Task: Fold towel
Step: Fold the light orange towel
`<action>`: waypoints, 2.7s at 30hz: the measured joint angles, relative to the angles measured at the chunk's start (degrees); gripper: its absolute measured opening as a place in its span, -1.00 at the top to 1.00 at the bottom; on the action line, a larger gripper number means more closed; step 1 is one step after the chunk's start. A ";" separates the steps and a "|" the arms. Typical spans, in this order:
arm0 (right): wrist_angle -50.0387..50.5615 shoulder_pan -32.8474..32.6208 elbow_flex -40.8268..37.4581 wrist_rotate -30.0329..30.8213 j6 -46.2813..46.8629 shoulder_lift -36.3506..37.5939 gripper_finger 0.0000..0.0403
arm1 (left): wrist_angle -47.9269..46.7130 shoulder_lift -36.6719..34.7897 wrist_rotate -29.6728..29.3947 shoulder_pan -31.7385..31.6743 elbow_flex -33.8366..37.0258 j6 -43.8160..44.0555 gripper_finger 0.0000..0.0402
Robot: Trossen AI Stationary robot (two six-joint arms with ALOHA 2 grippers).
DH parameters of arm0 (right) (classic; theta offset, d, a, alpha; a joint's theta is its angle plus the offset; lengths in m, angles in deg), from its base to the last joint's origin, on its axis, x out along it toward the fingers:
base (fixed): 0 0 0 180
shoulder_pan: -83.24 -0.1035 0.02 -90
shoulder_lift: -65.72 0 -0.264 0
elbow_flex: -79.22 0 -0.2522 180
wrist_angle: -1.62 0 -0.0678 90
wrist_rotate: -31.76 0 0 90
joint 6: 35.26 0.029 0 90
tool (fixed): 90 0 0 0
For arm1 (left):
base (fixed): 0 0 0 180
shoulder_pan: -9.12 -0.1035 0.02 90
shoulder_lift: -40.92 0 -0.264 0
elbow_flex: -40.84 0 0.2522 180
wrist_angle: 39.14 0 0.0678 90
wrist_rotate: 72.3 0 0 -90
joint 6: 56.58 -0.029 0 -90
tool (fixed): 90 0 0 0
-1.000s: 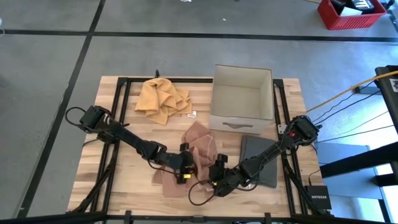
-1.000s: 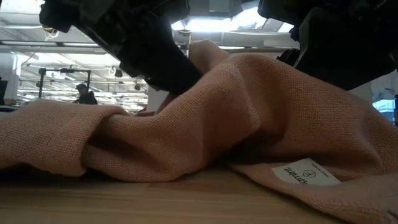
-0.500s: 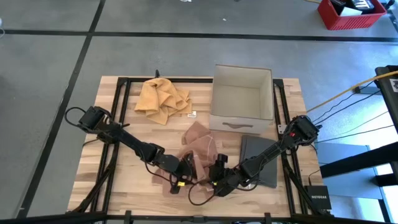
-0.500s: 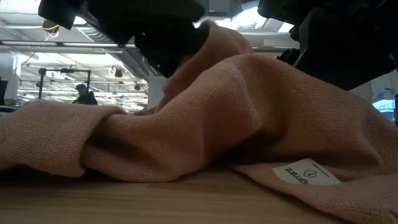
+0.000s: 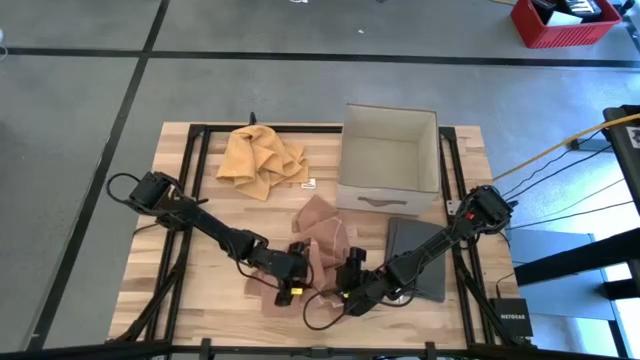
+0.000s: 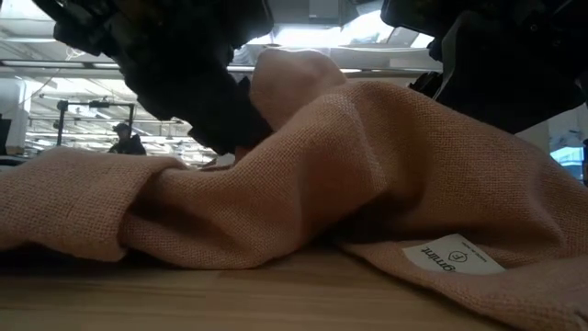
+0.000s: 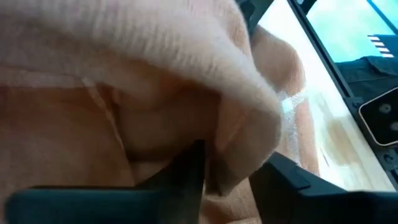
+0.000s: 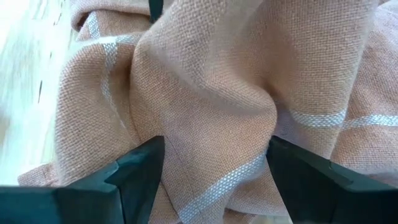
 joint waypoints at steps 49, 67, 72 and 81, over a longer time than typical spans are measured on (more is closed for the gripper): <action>16.68 -10.75 22.32 14.24 -17.87 3.85 -0.11 | 13.03 -37.40 -15.17 2.96 -6.59 -16.98 0.96; 6.73 3.24 17.56 20.59 -12.67 -7.17 -0.09 | 14.31 -37.35 -15.11 3.07 -6.59 -16.85 0.96; 1.56 5.32 17.57 19.02 -11.74 -7.19 -0.09 | 14.29 -37.35 -15.11 3.07 -6.59 -17.39 0.96; 2.85 7.77 17.63 22.73 -8.91 -9.79 0.51 | 14.81 -37.35 -15.07 3.18 -6.59 -16.79 0.96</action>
